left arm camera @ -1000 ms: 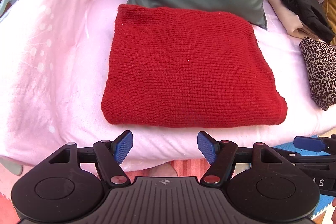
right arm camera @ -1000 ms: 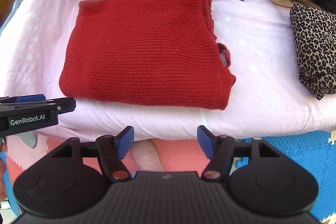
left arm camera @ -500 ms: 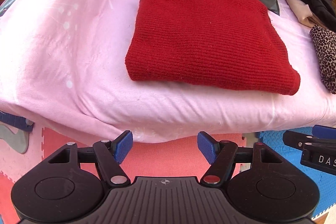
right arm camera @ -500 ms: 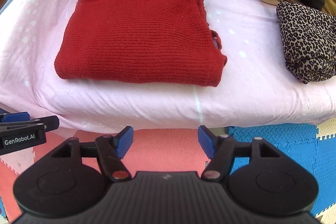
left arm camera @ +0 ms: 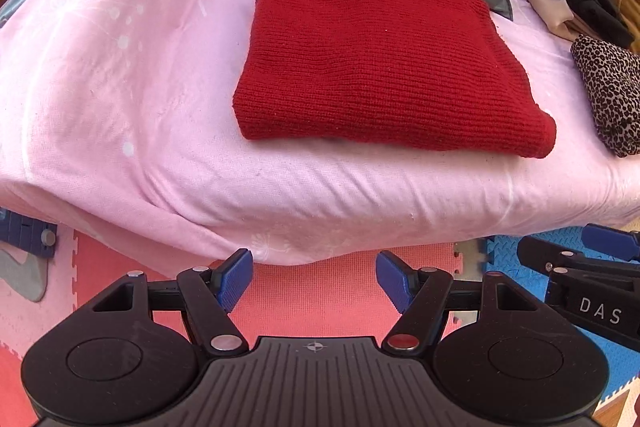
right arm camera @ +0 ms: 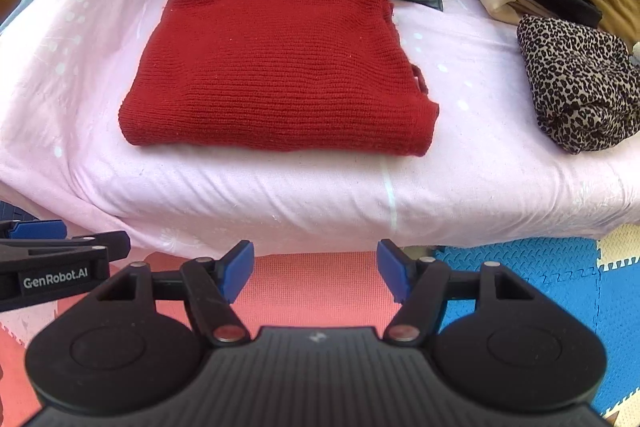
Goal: Fold clothes
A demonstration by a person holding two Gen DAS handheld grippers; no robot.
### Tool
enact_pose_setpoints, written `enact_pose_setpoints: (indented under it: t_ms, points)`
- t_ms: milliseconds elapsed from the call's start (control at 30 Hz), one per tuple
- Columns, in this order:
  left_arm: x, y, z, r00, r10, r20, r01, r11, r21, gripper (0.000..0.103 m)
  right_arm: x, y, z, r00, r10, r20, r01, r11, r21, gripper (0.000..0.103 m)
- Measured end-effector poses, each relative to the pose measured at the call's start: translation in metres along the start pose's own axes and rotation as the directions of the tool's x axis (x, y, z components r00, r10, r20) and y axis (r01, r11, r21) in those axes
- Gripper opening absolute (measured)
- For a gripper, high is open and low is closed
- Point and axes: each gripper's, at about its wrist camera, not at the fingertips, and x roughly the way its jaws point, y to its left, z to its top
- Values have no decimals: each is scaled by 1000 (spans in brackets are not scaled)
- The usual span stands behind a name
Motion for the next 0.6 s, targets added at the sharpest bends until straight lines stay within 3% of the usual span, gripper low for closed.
enact_pose_setpoints:
  t_ms: [600]
  points:
    - [1, -12, 8, 999, -15, 52, 14, 1000, 14, 70, 8, 1, 3, 1000, 17, 5, -17, 1000, -9, 68]
